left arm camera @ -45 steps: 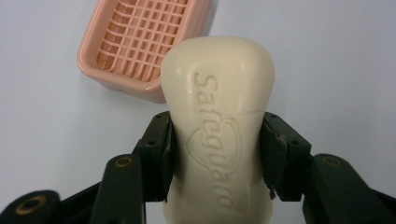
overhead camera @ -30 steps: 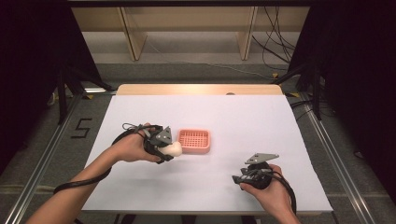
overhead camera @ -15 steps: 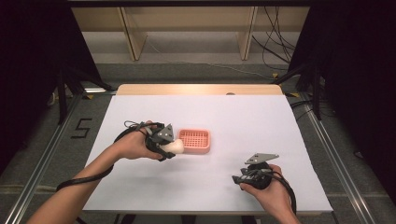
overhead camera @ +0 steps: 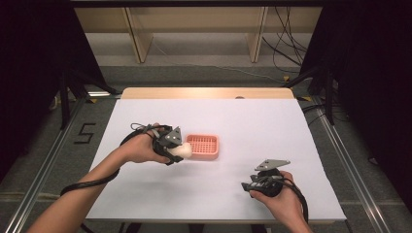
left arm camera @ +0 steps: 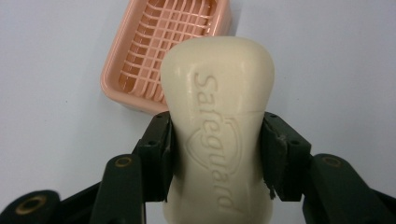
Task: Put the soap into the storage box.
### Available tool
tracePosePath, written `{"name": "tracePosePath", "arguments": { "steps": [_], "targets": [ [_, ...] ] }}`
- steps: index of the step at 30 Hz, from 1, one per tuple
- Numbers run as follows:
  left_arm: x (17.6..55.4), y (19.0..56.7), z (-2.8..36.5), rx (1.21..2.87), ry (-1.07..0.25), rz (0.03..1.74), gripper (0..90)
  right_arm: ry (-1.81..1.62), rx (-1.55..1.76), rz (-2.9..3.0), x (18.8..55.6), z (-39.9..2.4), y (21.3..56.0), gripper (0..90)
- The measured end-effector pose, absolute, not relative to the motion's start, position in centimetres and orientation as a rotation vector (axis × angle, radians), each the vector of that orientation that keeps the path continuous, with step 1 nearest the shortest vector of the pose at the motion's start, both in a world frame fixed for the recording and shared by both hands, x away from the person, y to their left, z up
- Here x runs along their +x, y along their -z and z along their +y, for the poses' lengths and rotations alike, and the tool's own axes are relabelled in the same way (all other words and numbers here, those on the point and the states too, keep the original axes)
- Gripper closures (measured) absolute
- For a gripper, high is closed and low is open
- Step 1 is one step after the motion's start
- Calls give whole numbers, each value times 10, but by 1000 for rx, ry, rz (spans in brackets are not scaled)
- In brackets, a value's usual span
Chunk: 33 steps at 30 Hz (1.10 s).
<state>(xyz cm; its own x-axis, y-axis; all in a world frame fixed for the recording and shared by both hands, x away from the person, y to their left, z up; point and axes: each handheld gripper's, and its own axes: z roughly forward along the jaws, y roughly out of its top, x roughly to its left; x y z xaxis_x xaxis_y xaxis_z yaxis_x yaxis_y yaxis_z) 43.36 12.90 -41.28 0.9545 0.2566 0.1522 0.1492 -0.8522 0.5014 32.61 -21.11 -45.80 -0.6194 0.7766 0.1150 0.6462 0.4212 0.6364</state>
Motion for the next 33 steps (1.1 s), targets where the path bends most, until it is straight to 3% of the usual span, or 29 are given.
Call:
{"name": "tracePosePath", "arguments": {
  "steps": [33],
  "targets": [
    [448, 415, 119, 2581, -309, 290, 492, -987, 1262, 2462, 326, -212, 458, 533]
  ]
}}
